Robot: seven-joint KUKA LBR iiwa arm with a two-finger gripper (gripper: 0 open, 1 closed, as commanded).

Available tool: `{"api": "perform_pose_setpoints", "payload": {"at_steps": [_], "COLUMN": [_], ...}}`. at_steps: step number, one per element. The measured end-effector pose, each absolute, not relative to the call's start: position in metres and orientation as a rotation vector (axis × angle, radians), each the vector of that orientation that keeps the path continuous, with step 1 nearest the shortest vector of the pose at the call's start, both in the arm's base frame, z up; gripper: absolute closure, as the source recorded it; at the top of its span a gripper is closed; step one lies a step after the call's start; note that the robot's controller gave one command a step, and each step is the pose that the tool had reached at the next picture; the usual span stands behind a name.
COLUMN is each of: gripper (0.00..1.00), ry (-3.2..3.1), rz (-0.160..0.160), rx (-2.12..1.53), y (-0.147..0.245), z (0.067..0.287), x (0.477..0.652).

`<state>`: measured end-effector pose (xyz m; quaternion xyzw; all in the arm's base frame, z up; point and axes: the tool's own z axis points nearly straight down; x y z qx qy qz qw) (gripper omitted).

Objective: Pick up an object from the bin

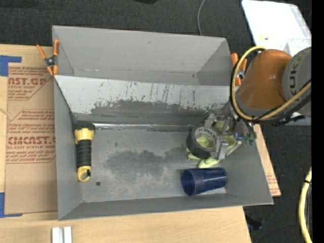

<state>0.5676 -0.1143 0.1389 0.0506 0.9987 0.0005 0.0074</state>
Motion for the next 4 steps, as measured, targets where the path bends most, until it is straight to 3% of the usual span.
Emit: {"api": "perform_pose_setpoints", "payload": {"at_steps": [1,2,3,4], "gripper": [0.00,0.00,1.00,1.00], "ry": [3.130,3.105,3.080,3.080], "rz": [-0.004,-0.012,-0.016,-0.016], "rx": [-0.151,-0.337,-0.429,-0.429], "y": [-0.101,-0.108,-0.154,-0.154], "z": [0.112,0.084,0.080,0.080], "x": [0.503,0.493,0.493,0.493]}}
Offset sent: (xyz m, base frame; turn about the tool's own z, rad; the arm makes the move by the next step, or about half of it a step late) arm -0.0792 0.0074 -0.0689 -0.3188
